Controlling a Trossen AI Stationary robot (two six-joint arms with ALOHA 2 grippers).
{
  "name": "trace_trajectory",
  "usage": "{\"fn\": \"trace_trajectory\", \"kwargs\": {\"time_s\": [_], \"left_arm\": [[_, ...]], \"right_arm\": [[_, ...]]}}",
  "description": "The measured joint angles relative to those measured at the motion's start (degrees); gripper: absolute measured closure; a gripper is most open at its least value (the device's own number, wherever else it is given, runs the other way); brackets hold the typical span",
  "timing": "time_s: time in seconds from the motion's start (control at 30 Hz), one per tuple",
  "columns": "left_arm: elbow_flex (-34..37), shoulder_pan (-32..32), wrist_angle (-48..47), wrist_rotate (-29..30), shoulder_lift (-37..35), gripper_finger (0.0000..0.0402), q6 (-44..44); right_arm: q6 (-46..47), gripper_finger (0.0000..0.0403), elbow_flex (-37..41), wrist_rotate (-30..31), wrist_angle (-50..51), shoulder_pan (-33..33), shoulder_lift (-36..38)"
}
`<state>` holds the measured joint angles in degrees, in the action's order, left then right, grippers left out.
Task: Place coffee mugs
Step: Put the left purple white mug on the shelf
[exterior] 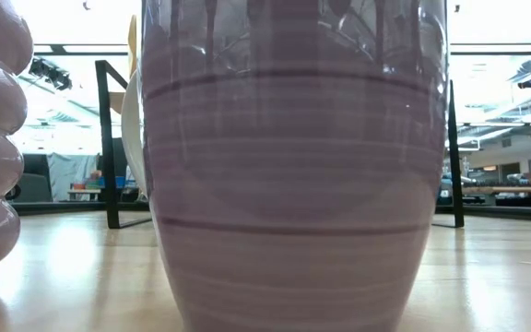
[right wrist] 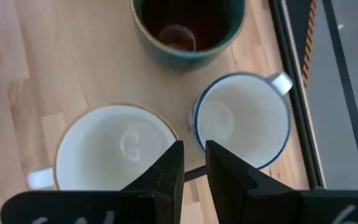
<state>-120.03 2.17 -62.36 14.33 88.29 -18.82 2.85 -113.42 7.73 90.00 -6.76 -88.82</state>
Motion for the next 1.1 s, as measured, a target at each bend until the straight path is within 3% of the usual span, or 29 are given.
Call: {"fn": "trace_trajectory", "kwargs": {"time_s": [0.27, 0.93, 1.1], "left_arm": [[0.0, 0.0, 0.0, 0.0, 0.0, 0.0285, 0.0], [0.0, 0.0, 0.0, 0.0, 0.0, 0.0285, 0.0], [0.0, 0.0, 0.0, 0.0, 0.0, 0.0285, 0.0]], "right_arm": [[1.5, 0.033, -2.6, -0.7, 0.0, 1.9, 0.0], [8.9, 0.033, -2.6, -1.2, -4.0, 13.9, 0.0], [11.8, 0.033, -2.6, 2.1, -4.3, 17.2, 0.0]]}}
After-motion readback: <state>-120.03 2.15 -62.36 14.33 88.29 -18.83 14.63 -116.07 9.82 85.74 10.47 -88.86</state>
